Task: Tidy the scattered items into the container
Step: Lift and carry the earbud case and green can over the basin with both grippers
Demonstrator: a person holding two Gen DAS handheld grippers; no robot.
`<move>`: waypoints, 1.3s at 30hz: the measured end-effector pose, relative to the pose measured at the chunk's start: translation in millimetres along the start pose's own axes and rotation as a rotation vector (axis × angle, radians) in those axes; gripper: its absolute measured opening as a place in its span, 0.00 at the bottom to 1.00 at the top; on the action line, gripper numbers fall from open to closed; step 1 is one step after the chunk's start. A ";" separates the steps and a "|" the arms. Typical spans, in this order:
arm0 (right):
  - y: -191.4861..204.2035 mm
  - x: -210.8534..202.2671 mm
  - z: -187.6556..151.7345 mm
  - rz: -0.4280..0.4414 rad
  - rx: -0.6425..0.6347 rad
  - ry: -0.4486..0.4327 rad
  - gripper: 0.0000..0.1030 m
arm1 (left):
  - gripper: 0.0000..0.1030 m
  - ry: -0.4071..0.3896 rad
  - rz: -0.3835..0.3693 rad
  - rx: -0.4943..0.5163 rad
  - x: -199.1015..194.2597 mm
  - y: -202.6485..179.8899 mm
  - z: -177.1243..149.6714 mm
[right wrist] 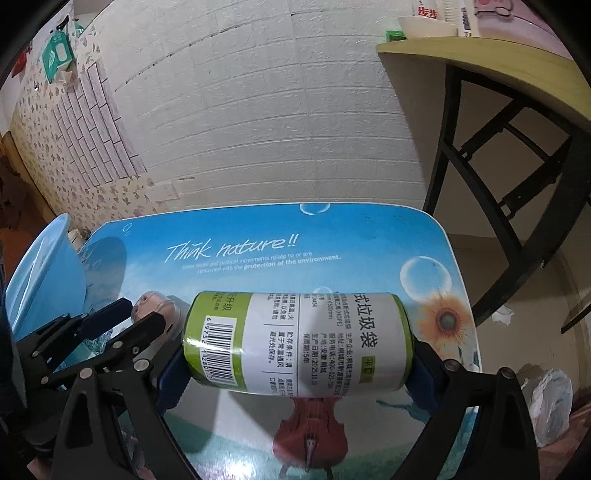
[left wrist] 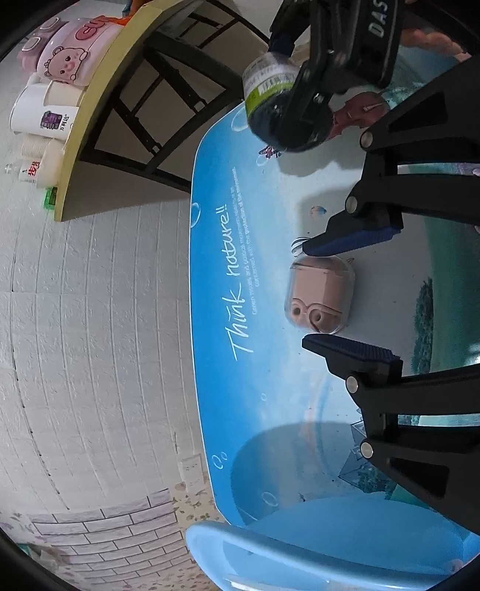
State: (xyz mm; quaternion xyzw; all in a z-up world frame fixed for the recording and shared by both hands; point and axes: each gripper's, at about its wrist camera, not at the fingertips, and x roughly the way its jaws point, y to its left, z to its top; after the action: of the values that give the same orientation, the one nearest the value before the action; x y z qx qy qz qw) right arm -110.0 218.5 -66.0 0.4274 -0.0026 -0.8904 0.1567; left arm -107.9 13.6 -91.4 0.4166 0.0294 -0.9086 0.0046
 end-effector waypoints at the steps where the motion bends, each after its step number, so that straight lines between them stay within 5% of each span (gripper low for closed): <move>1: -0.6 -1.8 -0.9 0.000 0.001 -0.001 0.93 | 0.42 0.002 0.000 0.002 0.7 -0.4 0.3; 18: -18.4 -0.6 -0.5 0.011 0.041 -0.003 0.93 | 0.48 0.066 -0.067 0.022 24.0 1.2 2.3; 39: -12.2 -2.9 2.6 0.008 0.026 -0.008 0.93 | 0.45 0.072 -0.030 0.071 29.0 -4.4 3.5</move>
State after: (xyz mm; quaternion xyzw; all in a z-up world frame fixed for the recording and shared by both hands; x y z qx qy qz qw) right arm -113.6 230.6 -63.9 0.4260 -0.0166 -0.8913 0.1547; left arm -129.6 18.3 -110.9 0.4486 0.0033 -0.8934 -0.0249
